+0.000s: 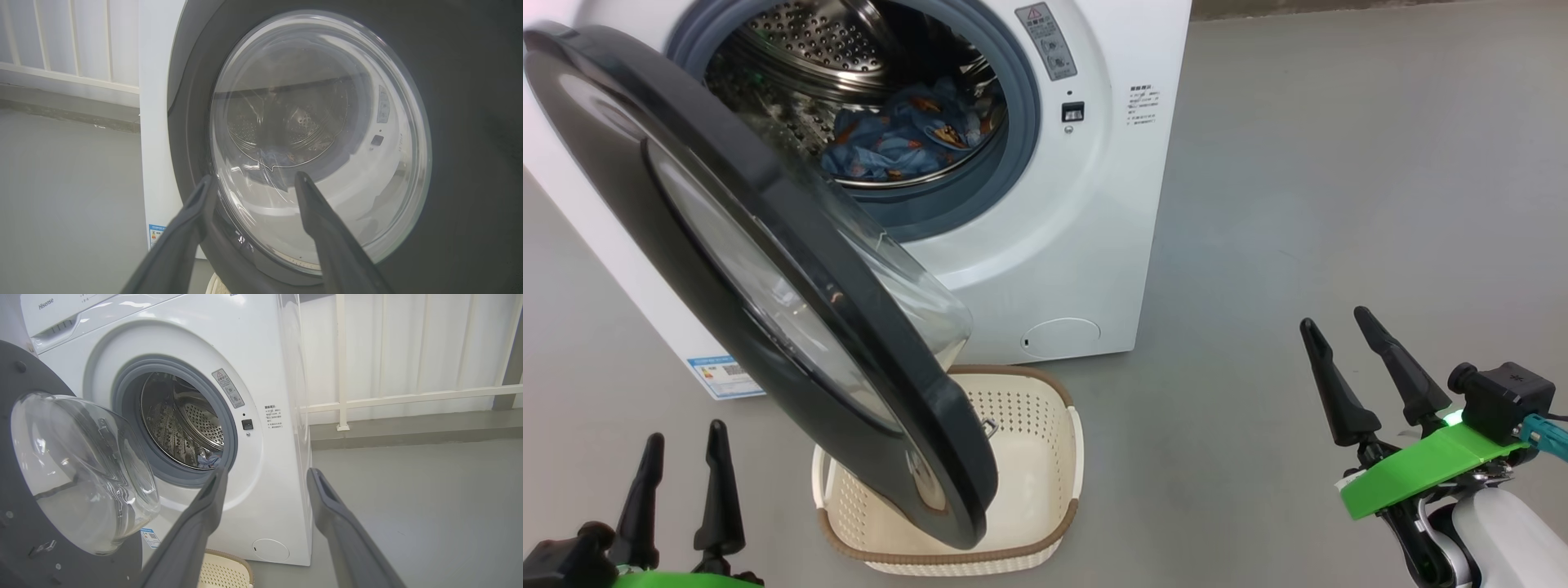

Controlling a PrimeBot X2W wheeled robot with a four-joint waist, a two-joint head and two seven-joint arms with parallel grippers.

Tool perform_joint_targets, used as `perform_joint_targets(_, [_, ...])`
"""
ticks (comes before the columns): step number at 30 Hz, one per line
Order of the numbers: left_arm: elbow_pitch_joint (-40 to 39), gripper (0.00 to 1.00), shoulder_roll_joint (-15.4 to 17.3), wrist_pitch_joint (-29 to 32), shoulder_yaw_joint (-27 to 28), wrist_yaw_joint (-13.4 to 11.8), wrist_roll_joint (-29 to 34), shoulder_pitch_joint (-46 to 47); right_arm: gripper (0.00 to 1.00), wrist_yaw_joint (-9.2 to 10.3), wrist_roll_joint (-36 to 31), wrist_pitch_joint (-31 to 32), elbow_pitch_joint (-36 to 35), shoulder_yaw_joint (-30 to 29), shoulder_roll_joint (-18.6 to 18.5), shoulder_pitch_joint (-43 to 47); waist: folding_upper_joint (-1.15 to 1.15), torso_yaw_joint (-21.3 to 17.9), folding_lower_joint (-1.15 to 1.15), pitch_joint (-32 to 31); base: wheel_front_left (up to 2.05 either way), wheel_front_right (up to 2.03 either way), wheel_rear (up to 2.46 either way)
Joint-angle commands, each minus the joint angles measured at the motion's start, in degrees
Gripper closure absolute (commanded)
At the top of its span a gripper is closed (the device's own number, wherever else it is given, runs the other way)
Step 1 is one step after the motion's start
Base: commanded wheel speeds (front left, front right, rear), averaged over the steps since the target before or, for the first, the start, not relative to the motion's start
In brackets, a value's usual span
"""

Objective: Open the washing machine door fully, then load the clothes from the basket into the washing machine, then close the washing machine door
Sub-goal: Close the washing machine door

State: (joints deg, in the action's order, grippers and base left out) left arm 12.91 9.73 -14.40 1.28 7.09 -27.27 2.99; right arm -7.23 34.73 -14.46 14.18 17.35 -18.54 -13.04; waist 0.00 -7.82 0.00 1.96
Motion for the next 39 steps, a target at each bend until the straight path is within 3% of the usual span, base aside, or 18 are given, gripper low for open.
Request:
perform_joint_targets(1, [-1.86,0.00,0.81,-0.59,2.17,0.14,0.90,0.58,0.00,-0.25,-0.69,-0.54,-1.56,0.48,-0.98,0.19,0.00,0.07,0.00,0.07,0.00,0.00,0.00])
perform_joint_targets(30, [-3.07,0.00,-0.34,-0.60,2.73,0.39,2.00,0.57,0.00,-0.25,-0.60,-0.54,-1.62,0.32,-0.99,-0.19,0.00,0.95,0.00,0.61,0.00,0.00,0.00])
perform_joint_targets(32, [-3.09,0.00,-0.32,-0.60,2.66,0.39,1.94,0.57,0.26,-0.25,-0.54,-0.54,-1.63,0.40,-1.01,-0.23,0.00,1.00,0.00,0.62,0.00,0.00,0.00])
perform_joint_targets(33, [-3.10,0.00,-0.32,-0.60,2.63,0.39,1.92,0.58,0.51,-0.25,-0.55,-0.54,-1.68,0.42,-1.02,-0.28,0.00,1.04,0.00,0.61,0.00,0.00,0.00])
perform_joint_targets(35, [-3.09,0.00,-0.33,-0.60,2.54,0.39,1.88,0.60,0.69,-0.25,-0.34,-0.54,-2.01,0.32,-0.89,-0.39,0.00,1.17,0.00,0.60,0.00,0.00,0.00])
perform_joint_targets(37, [-3.11,0.00,-0.35,-0.60,2.43,0.39,1.91,0.68,1.00,-0.25,0.20,-0.54,-2.81,0.32,-0.68,-0.62,0.00,1.40,0.00,0.67,0.00,0.00,0.00])
perform_joint_targets(39, [-3.15,0.00,-0.34,-0.60,2.26,0.39,2.04,0.72,1.00,-0.25,0.65,-0.54,-3.74,0.39,-0.52,-0.94,0.00,1.77,0.00,0.71,0.00,0.00,0.00])
